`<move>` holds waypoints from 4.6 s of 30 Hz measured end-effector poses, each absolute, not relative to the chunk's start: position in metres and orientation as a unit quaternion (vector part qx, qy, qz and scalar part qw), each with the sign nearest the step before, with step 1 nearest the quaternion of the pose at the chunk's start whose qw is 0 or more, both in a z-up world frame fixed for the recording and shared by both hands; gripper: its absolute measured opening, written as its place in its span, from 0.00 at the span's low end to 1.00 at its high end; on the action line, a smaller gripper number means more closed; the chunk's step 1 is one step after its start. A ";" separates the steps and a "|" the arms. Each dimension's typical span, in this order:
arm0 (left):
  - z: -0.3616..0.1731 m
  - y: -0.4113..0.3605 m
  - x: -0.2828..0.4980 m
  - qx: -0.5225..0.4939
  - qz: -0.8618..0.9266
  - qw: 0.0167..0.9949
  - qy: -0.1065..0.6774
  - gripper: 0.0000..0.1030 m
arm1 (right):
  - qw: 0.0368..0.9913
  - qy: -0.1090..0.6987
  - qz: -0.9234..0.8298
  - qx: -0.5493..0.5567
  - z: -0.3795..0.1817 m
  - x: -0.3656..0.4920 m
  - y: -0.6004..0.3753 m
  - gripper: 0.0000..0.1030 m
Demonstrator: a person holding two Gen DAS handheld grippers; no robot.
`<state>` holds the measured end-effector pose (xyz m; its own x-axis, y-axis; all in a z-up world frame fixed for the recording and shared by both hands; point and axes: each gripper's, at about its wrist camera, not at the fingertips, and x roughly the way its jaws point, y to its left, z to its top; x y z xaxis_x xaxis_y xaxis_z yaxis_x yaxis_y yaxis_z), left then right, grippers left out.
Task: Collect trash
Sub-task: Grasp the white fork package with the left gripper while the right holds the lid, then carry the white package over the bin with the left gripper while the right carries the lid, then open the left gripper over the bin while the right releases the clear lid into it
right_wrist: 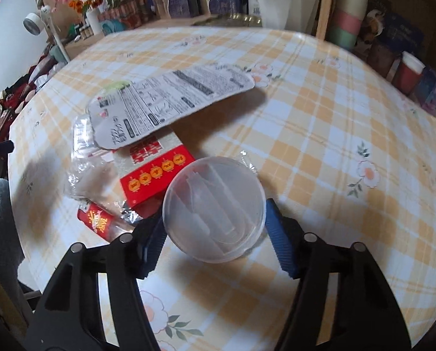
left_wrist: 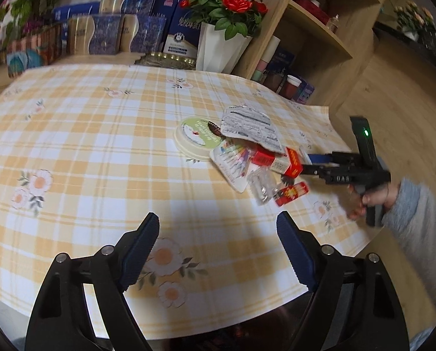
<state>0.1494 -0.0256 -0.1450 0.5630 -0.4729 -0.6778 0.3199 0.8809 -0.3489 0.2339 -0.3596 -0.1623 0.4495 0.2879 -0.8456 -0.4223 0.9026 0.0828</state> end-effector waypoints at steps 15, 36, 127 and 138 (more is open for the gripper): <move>-0.123 -0.146 0.277 -0.017 -0.284 0.847 0.450 0.94 | 0.923 0.377 0.068 0.042 -0.146 0.197 -0.399 0.63; -0.190 -0.239 0.383 0.076 -0.202 0.781 0.586 0.94 | 0.920 0.375 0.078 0.080 -0.151 0.199 -0.412 0.63; -0.201 -0.067 0.043 0.025 -0.382 0.794 0.473 0.91 | 0.911 0.385 0.104 0.102 -0.125 -0.026 -0.308 0.63; -0.136 0.021 0.033 0.008 -0.272 0.896 0.350 0.94 | 0.879 0.433 0.199 0.022 -0.154 -0.018 -0.220 0.63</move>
<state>0.0333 0.0210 -0.1365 0.6068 -0.4811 -0.6327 0.4927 0.8523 -0.1755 -0.0175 -0.2202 -0.1542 0.5464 0.3683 -0.7523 -0.3310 0.9200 0.2099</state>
